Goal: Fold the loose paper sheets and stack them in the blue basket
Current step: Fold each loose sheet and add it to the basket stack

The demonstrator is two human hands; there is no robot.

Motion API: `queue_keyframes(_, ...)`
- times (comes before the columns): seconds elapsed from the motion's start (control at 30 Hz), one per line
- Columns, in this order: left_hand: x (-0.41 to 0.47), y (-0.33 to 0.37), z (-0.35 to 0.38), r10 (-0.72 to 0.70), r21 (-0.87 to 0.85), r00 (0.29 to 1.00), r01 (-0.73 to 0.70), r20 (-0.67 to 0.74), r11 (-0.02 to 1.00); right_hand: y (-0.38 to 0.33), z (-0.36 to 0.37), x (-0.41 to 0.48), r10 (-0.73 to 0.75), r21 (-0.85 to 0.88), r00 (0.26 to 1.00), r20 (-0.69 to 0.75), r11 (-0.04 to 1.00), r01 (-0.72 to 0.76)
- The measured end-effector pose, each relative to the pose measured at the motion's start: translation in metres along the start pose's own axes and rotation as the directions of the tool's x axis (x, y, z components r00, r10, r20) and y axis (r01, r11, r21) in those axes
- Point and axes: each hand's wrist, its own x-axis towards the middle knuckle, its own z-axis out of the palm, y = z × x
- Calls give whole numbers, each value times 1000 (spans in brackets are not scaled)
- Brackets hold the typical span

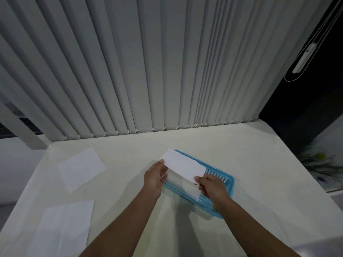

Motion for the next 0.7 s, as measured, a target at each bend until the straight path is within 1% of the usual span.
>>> queue_keyframes(0.03, 4, 2, -1, 16, 38, 1000, -15, -13, 999, 2, -1, 1, -5, -17, 1000, -18, 1000, 5)
queue_keyframes(0.1, 11, 4, -5, 94, 179, 995, -86, -42, 980, 6, -2, 5, -17, -65, 999, -51, 998, 13)
queue_keyframes(0.17, 17, 7, -12, 224, 369, 974, -193, -43, 909, 12, -2, 8, -26, -114, 996, -88, 993, 16)
queue_keyframes(0.23, 25, 10, -19, 327, 562, 945, -280, 18, 778, 19, -2, 9, -29, -175, 991, -133, 985, 5)
queue_keyframes(0.27, 28, 11, -21, 347, 661, 936, -300, 63, 688, 23, -3, 8, -25, -206, 988, -151, 978, -6)
queue_keyframes(0.33, 37, 12, -23, 323, 802, 930, -327, 178, 500, 30, -5, 5, -6, -223, 986, -166, 974, -31)
queue_keyframes(0.4, 45, 11, -22, 258, 847, 929, -354, 267, 396, 32, -6, 3, 14, -207, 985, -170, 977, -49)
queue_keyframes(0.5, 52, 9, -18, 173, 896, 942, -329, 288, 297, 27, -6, 1, 19, -194, 982, -189, 979, -57)
queue_keyframes(0.57, 55, 9, -17, 153, 907, 946, -319, 287, 273, 24, -6, 1, 33, -163, 976, -214, 984, -69)
queue_keyframes(0.7, 58, 9, -17, 110, 903, 943, -334, 315, 271, 22, -6, 4, 47, -139, 971, -234, 987, -81)
